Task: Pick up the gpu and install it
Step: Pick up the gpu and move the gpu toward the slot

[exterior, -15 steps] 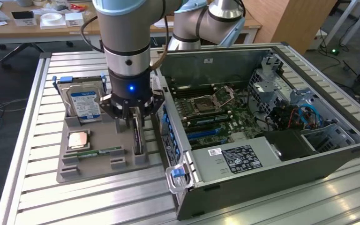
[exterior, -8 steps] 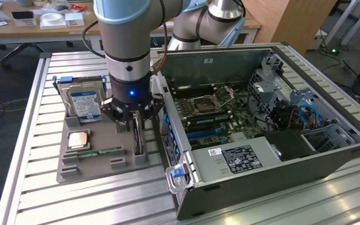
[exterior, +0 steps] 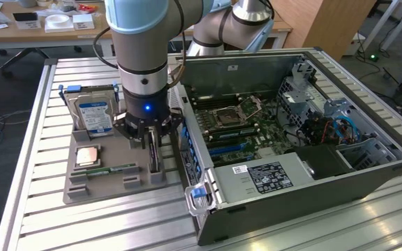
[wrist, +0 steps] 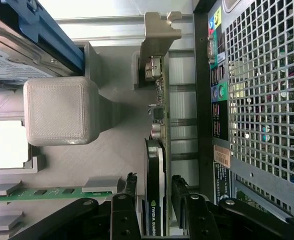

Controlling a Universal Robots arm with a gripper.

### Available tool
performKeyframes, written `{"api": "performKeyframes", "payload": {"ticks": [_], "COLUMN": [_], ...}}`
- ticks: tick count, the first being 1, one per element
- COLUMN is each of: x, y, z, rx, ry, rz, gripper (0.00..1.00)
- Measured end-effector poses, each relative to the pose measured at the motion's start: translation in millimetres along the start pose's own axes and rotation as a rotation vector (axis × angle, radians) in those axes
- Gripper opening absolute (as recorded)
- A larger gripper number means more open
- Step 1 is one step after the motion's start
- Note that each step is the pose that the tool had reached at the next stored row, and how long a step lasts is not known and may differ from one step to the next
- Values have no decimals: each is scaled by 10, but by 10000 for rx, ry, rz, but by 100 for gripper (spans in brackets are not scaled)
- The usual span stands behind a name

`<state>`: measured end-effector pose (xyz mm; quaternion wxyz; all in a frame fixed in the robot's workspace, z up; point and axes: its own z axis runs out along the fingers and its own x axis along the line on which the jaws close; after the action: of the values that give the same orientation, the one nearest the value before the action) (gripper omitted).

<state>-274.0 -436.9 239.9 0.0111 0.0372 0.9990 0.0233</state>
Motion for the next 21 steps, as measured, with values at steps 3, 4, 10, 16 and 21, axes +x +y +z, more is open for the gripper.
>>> {"api": "performKeyframes", "payload": {"ticks": [3, 4, 10, 16, 21], "x": [2, 2, 7, 9, 10], "y": [14, 23, 83, 91, 109], "z": [8, 11, 27, 91, 97], "rx": [-2, -2, -11, -13, -14], "ry": [-1, 0, 1, 1, 1], "rz": [2, 1, 1, 1, 1], "gripper": [42, 42, 42, 42, 42]}}
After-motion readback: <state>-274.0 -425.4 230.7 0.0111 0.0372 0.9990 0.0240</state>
